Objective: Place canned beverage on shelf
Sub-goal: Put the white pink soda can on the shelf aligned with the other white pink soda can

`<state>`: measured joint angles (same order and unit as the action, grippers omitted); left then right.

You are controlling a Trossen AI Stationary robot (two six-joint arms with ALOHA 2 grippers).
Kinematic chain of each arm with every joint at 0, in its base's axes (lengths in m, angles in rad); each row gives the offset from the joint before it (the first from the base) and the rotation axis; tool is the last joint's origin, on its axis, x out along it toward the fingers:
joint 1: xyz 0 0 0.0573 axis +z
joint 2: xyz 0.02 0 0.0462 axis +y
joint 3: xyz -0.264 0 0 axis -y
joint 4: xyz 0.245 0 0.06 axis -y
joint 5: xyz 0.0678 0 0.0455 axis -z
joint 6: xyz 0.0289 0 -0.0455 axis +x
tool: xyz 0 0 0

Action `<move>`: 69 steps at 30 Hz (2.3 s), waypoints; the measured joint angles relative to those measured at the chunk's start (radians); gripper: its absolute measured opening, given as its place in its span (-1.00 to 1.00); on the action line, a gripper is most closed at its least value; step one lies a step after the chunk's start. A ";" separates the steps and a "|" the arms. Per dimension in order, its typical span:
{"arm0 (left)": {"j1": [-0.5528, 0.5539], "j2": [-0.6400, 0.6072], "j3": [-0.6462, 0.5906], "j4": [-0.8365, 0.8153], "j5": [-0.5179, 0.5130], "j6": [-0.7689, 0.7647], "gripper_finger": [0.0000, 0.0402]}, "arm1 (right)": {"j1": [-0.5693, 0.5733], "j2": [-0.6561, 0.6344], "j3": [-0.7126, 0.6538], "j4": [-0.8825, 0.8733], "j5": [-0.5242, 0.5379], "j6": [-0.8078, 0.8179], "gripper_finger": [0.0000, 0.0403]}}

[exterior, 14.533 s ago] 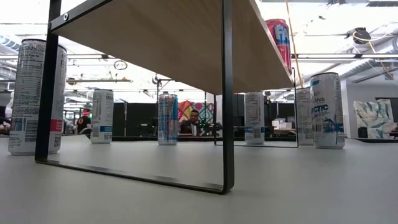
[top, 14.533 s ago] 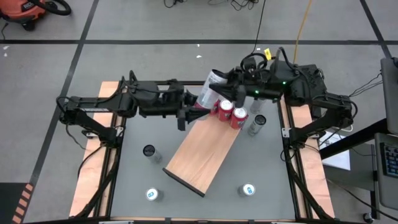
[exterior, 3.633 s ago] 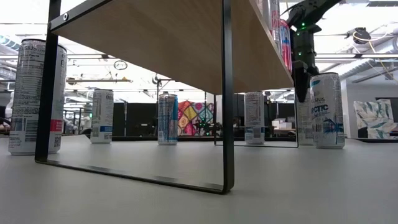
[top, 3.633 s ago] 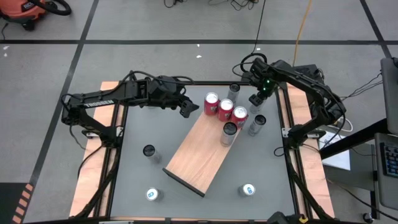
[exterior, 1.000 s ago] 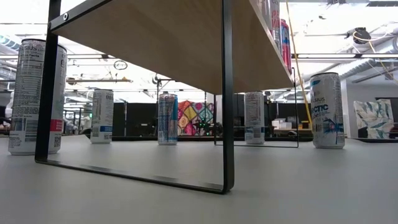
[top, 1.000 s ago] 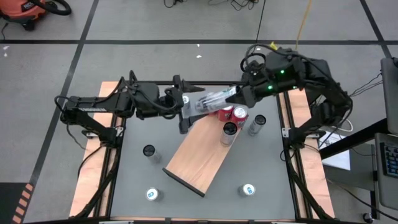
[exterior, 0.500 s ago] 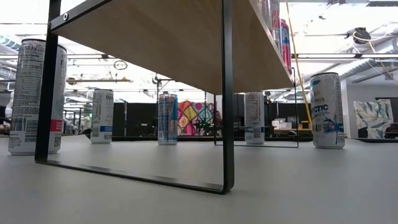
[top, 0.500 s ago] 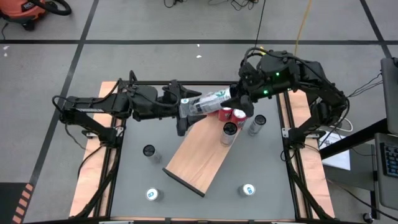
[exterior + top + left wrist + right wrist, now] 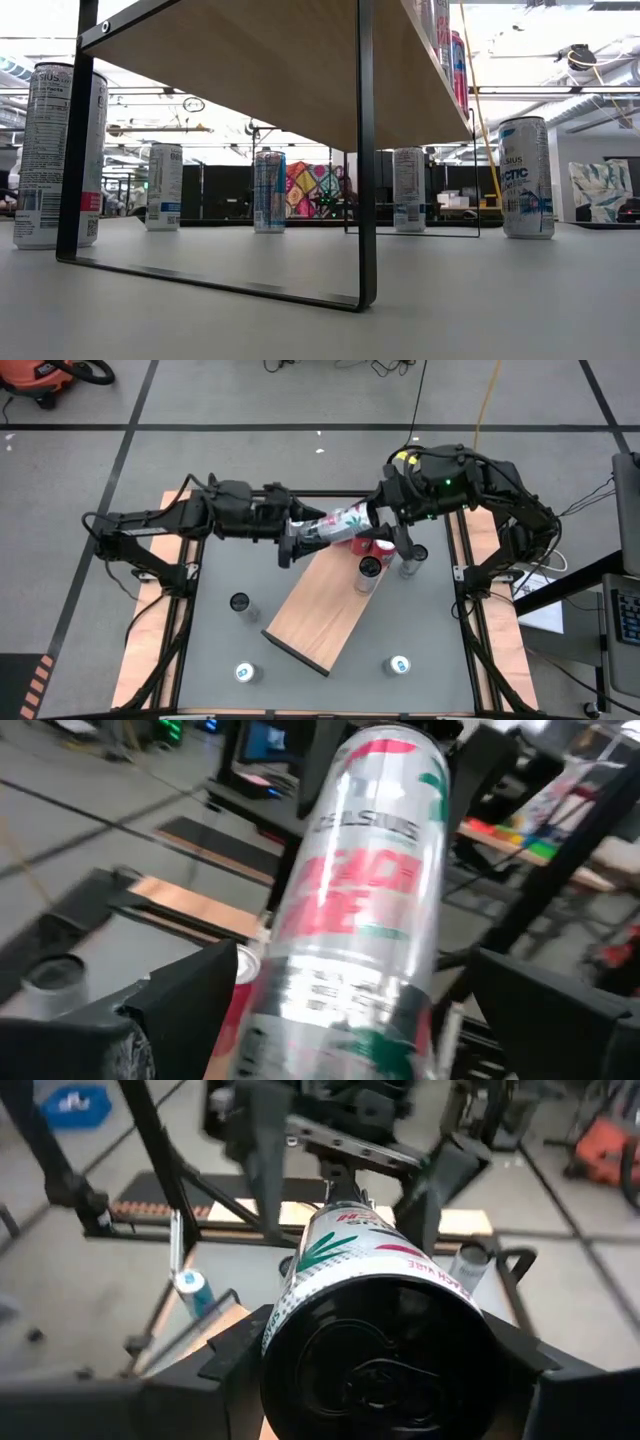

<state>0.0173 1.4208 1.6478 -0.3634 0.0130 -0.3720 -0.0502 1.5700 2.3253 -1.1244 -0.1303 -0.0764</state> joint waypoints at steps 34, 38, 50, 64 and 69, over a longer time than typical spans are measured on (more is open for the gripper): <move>0.150 0.000 0.000 -0.097 0.459 -0.105 0.23 | 0.000 -0.001 0.000 0.021 -0.009 -0.241 0.13; 0.151 0.000 0.000 -0.091 0.459 -0.110 0.27 | 0.000 -0.001 0.000 0.022 -0.007 -0.230 0.14; 0.151 0.001 -0.002 0.003 0.466 -0.119 0.28 | 0.000 -0.024 0.003 0.032 0.004 -0.086 0.14; 0.150 0.001 -0.001 0.049 0.427 0.037 0.28 | -0.001 -0.045 0.001 0.071 0.005 0.138 0.59; 0.150 0.001 -0.001 0.094 0.366 0.134 0.27 | -0.001 -0.046 0.001 0.070 0.006 0.405 0.69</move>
<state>0.1673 1.4220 1.6466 -0.2695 0.3790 -0.2383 -0.0513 1.5242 2.3260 -1.0542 -0.1242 0.3287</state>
